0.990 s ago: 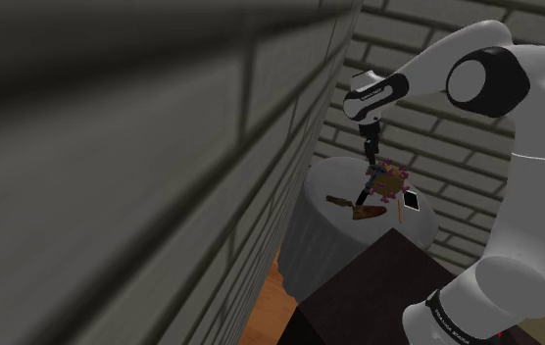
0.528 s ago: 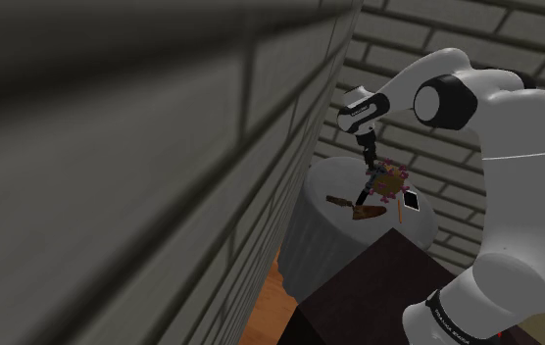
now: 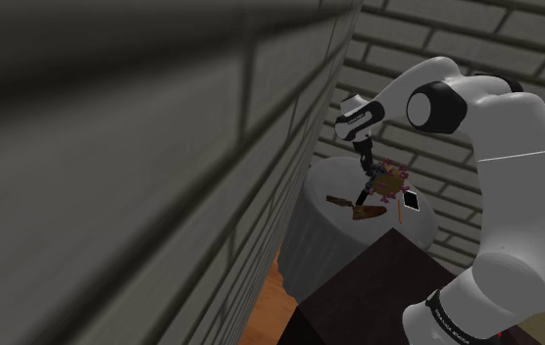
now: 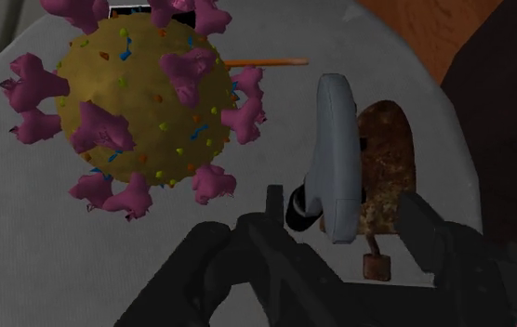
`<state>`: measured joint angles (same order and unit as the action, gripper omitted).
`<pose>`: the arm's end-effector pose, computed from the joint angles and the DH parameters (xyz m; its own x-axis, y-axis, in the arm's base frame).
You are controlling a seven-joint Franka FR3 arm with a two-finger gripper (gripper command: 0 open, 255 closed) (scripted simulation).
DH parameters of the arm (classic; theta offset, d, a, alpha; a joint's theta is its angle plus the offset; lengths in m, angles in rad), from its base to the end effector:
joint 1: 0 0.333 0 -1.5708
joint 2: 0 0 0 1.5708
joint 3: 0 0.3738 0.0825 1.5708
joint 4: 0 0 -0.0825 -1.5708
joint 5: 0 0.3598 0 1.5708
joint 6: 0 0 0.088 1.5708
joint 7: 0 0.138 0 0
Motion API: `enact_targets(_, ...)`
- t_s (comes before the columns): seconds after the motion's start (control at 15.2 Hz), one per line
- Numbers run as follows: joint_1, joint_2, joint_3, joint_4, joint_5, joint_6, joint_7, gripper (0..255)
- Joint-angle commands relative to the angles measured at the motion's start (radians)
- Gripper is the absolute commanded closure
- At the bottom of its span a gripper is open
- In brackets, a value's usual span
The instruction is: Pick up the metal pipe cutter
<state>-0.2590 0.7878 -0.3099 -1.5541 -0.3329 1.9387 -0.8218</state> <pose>0.5690 -0.3632 0.2152 0.7138 0.3712 -0.5939 0.4647 -0.8854 0.0051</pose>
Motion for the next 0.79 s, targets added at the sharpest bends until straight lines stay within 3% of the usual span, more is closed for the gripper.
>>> enact_targets(0.0, 0.0, 0.001, 0.0, -0.001, 0.0, 0.003, 0.001, 255)
enact_targets(0.73, 0.002, -0.022, -0.003, 0.002, -0.002, -0.021, -0.01, 255)
